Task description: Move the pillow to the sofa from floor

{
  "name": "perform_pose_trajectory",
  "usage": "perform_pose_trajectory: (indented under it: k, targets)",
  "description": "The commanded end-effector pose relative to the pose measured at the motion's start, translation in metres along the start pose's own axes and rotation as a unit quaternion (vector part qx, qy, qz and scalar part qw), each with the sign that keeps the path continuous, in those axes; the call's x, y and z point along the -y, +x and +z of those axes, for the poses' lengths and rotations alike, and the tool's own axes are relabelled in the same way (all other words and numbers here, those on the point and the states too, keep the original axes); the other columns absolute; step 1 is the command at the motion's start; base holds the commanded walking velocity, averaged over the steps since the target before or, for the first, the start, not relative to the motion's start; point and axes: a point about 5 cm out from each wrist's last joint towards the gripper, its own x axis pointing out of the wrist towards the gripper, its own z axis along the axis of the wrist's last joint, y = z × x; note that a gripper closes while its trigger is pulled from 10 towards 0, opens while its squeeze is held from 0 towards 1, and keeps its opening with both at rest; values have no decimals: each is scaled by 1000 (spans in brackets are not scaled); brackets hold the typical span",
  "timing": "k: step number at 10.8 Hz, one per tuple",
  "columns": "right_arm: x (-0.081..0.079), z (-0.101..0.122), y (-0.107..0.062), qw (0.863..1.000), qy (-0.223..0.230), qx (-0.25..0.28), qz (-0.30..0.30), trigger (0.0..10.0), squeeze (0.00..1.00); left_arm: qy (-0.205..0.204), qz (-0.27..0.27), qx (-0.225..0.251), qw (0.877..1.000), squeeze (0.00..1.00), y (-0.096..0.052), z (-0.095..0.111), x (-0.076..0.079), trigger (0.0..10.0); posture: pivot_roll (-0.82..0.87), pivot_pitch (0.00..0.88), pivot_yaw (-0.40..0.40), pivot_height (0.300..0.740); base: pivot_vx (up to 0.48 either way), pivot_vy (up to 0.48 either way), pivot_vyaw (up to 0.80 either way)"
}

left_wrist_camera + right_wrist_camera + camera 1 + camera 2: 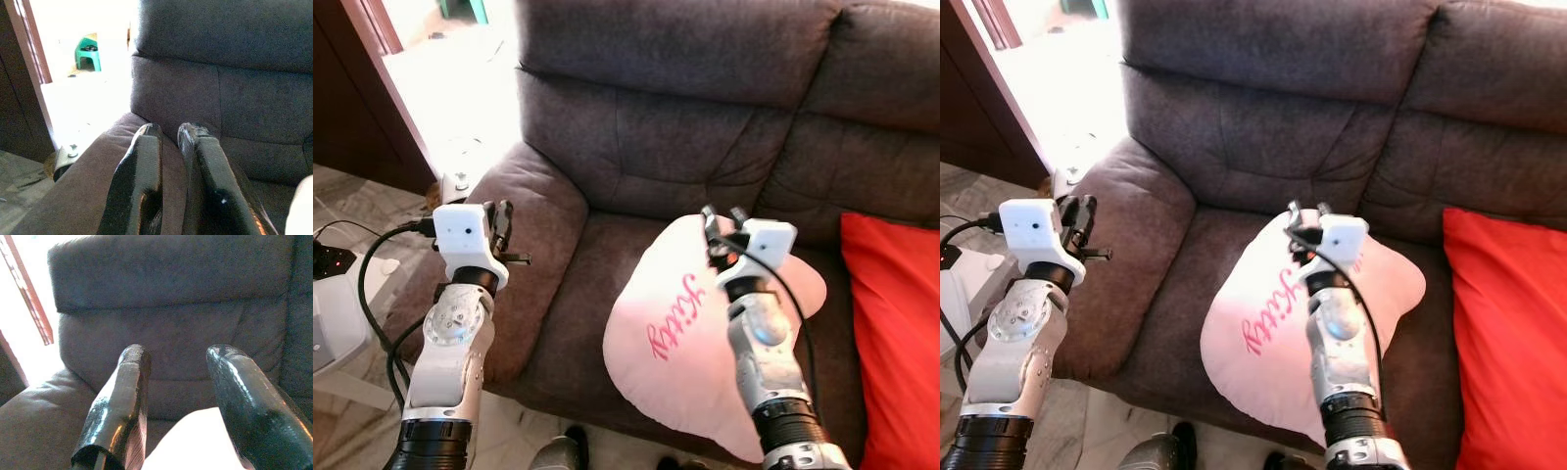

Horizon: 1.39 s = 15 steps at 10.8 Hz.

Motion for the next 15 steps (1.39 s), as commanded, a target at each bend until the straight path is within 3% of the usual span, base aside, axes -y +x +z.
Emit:
perform_pose_trajectory:
  k: [1, 2, 4, 5, 6, 9, 10, 15]
  targets:
    - [5, 5, 0, 1000, -24, 10, 1, 10000, 0, 29, -7, -15, 999, 0, -8, -11, 1, 10000, 177, 141, -40, 740, 0, 0, 0]
    - [17, 2, -3, 997, -76, -2, 11, 10000, 0, 23, -24, -50, 998, 0, -20, -28, 4, 10000, 173, 145, -39, 740, 0, 0, 0]
    - [55, -6, -13, 991, -123, -42, -32, 10000, 0, 30, 6, -108, 994, 0, -39, -58, -14, 10000, 171, 148, -45, 740, 0, 0, 0]
    - [70, -17, -24, 988, -119, -71, -63, 10000, 0, 14, 28, -130, 991, 0, -46, -68, -20, 10000, 171, 149, -43, 740, 0, 0, 0]
    - [72, -27, -33, 987, -98, -91, -86, 10000, 0, 11, 28, -129, 991, 0, -46, -69, -19, 10000, 171, 150, -37, 740, 0, 0, 0]
    - [49, -45, -47, 988, -73, -108, -79, 10000, 0, 15, 23, -120, 992, 0, -44, -70, -15, 10000, 173, 146, -27, 740, 0, 0, 0]
    - [46, -48, -48, 989, -51, -111, -81, 10000, 0, 21, 23, -122, 992, 0, -47, -72, -15, 10000, 170, 146, -25, 740, 0, 0, -694]
    - [36, -46, -43, 991, -55, -103, -71, 10000, 0, 19, 21, -110, 994, 0, -47, -71, -14, 10000, 170, 124, -28, 740, 0, 0, -139]
